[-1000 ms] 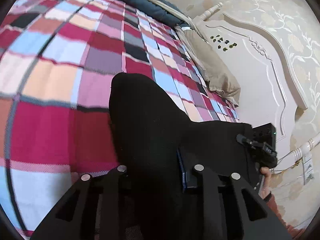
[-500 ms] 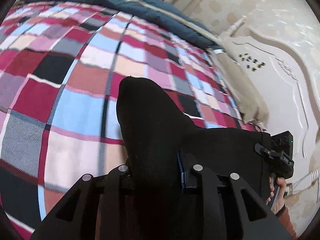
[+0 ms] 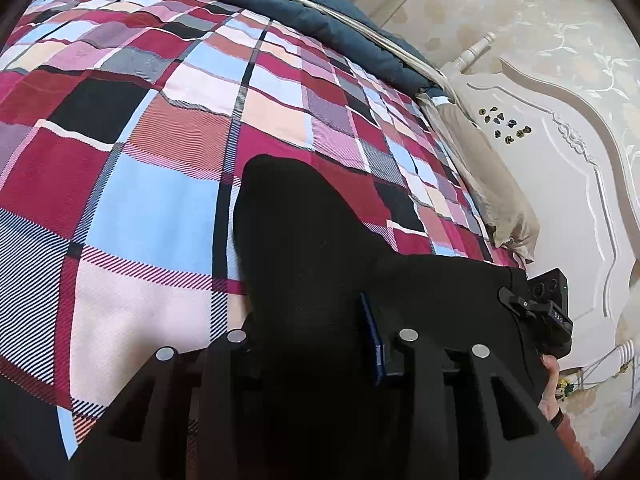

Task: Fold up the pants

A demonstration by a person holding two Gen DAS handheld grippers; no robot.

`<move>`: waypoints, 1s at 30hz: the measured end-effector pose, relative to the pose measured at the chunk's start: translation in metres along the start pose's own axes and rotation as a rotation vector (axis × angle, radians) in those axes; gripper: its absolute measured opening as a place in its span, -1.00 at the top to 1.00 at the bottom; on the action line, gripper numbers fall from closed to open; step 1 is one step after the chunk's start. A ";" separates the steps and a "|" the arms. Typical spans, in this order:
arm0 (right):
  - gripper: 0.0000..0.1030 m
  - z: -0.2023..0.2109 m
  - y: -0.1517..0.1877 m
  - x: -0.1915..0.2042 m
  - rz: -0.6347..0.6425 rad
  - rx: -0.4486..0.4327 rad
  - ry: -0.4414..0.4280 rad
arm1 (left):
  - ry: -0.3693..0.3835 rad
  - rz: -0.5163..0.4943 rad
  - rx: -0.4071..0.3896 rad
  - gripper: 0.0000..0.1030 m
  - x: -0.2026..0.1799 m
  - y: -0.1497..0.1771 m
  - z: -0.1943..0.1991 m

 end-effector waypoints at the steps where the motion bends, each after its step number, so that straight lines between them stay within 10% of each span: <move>1: 0.31 -0.001 -0.001 0.000 0.001 -0.001 -0.001 | 0.002 0.000 -0.001 0.30 0.000 0.000 0.000; 20: 0.26 0.003 0.002 -0.001 -0.008 -0.010 -0.019 | 0.034 0.019 0.003 0.19 0.001 -0.001 0.000; 30: -0.39 0.054 0.022 0.012 -0.045 -0.038 0.032 | 0.129 0.155 0.003 -0.45 0.008 0.027 0.048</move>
Point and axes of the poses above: each gripper's, at about its wrist camera, not at the fingertips, and z roughly against the way its jaws point, x to its left, y to its underside, the point moved 3 cm from there along -z, roughly the way its jaws point, and after that the axes turned 3 degrees about -x, right-handed, at the moved point
